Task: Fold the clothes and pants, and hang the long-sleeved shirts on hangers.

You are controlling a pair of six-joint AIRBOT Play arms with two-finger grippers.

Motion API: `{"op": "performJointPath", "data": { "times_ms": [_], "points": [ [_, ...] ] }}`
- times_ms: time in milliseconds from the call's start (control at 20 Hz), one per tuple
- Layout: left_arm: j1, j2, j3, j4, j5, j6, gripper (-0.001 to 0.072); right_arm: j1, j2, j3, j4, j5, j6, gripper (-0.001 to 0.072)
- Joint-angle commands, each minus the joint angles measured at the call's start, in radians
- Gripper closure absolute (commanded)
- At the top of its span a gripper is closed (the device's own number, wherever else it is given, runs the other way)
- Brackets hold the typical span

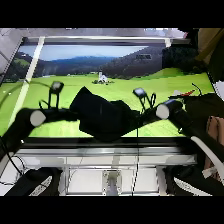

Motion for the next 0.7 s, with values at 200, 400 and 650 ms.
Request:
{"op": "performJointPath", "data": {
  "times_ms": [200, 400, 650],
  "points": [
    [-0.029, 0.046, -0.225, 0.058, 0.067, -0.013, 0.0687, -0.008, 0.013, -0.177, -0.012, -0.145, 0.055, 0.0691],
    [-0.030, -0.007, -0.224, -0.018, 0.078, -0.012, 0.0612, -0.068, 0.007, -0.168, -0.003, -0.214, 0.120, 0.0388],
    [-0.028, 0.031, -0.111, -0.108, 0.043, -0.009, 0.0035, -0.107, 0.068, 0.029, -0.117, 0.082, 0.131, 0.0190]
  ]
}}
